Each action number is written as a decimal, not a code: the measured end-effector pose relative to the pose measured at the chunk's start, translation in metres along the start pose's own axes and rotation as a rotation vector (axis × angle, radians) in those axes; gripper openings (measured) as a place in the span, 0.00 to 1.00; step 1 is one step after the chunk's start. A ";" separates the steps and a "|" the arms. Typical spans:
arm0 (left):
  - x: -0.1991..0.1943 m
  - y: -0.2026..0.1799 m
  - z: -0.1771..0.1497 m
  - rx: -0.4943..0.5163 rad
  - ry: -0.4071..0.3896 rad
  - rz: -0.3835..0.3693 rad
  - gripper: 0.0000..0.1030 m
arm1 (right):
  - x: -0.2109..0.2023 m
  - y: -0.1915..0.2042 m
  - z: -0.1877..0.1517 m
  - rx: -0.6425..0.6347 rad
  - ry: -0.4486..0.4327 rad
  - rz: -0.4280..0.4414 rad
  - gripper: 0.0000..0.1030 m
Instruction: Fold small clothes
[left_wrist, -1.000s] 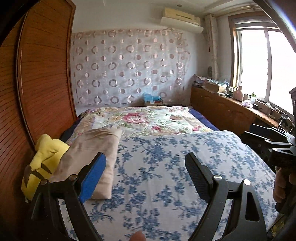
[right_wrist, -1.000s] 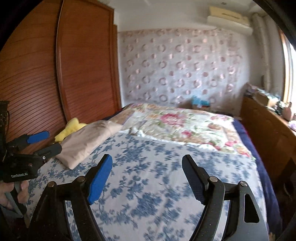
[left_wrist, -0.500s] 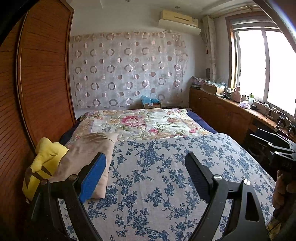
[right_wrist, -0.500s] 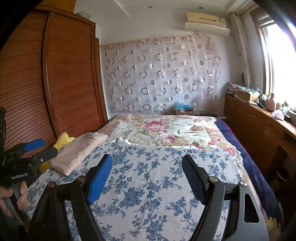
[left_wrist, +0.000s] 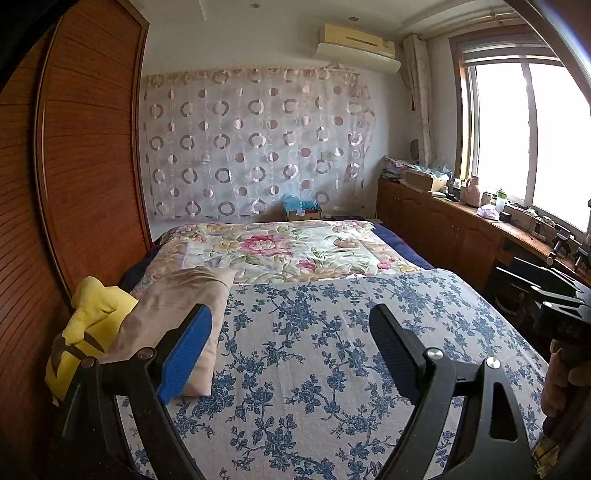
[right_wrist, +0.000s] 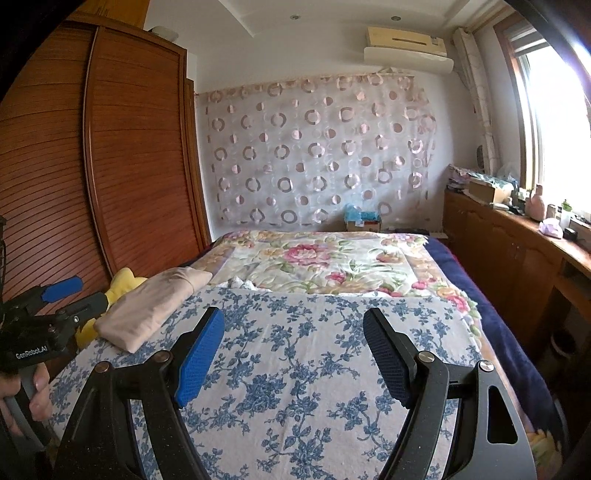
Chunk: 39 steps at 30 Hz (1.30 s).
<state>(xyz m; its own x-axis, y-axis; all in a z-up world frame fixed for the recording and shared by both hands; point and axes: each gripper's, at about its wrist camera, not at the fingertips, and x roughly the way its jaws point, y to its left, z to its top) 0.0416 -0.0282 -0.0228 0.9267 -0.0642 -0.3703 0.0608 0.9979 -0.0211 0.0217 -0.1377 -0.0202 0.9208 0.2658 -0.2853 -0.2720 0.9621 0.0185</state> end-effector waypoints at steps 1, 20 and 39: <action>-0.001 0.000 0.001 0.001 -0.002 0.000 0.85 | 0.000 -0.001 0.000 -0.001 0.000 0.002 0.77; -0.001 0.000 0.000 0.000 -0.004 0.001 0.85 | 0.000 -0.014 0.000 -0.004 -0.004 0.013 0.77; -0.001 0.000 0.000 0.000 -0.007 0.000 0.85 | 0.001 -0.021 -0.001 -0.003 -0.003 0.020 0.77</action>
<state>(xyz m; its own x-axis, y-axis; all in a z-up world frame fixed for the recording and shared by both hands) 0.0403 -0.0282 -0.0222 0.9293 -0.0640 -0.3638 0.0605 0.9979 -0.0210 0.0282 -0.1580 -0.0223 0.9160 0.2855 -0.2818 -0.2914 0.9563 0.0215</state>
